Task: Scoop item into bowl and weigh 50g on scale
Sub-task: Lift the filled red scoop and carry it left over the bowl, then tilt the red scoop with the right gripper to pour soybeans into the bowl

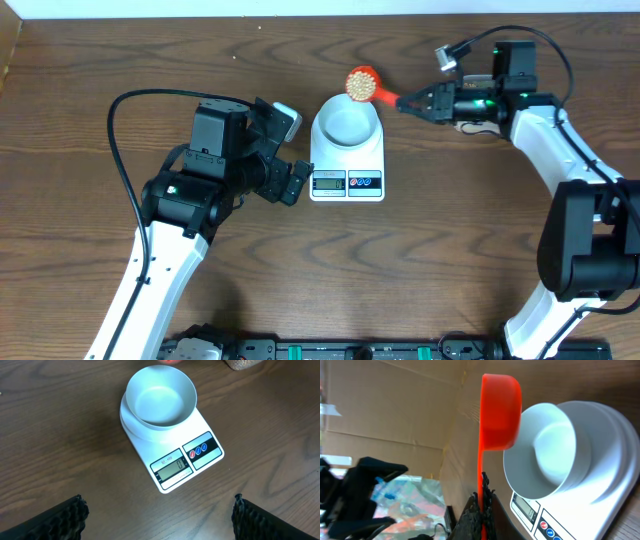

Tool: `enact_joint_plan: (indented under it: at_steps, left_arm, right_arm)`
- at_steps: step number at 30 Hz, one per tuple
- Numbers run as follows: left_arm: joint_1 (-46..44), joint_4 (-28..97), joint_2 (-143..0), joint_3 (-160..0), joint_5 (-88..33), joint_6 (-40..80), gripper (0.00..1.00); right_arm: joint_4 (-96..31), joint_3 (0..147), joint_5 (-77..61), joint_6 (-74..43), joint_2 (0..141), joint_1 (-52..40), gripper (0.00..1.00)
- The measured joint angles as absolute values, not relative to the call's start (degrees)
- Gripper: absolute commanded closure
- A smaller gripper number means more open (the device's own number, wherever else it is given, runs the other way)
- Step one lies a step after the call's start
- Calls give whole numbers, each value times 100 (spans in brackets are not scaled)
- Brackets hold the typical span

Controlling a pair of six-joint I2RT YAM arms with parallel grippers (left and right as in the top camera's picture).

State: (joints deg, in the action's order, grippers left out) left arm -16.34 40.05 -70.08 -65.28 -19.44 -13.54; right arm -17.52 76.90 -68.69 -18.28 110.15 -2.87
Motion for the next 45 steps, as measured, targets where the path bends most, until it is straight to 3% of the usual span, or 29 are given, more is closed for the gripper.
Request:
enact_joint_plan:
  at_steps: [7, 16, 29, 45]
  left_arm:
    - [-1634, 4005, -7008, -6528, -1944, -1354, 6]
    - [-1634, 4005, -7008, -6528, -1944, -1354, 6]
    - [-1636, 4007, -7008, -6528, -1944, -1354, 6]
    - [-1634, 4007, -7008, -6528, -1942, -1354, 6]
  right_arm:
    - [-1852, 7690, -6329, -1844, 11015, -687, 99]
    - [-3354, 8117, -5443, -1284, 11015, -934, 99]
    - [-4569, 9098, -4200, -497, 11015, -1264, 99]
    - [-4906, 9413, -2976, 51, 11015, -1649, 99]
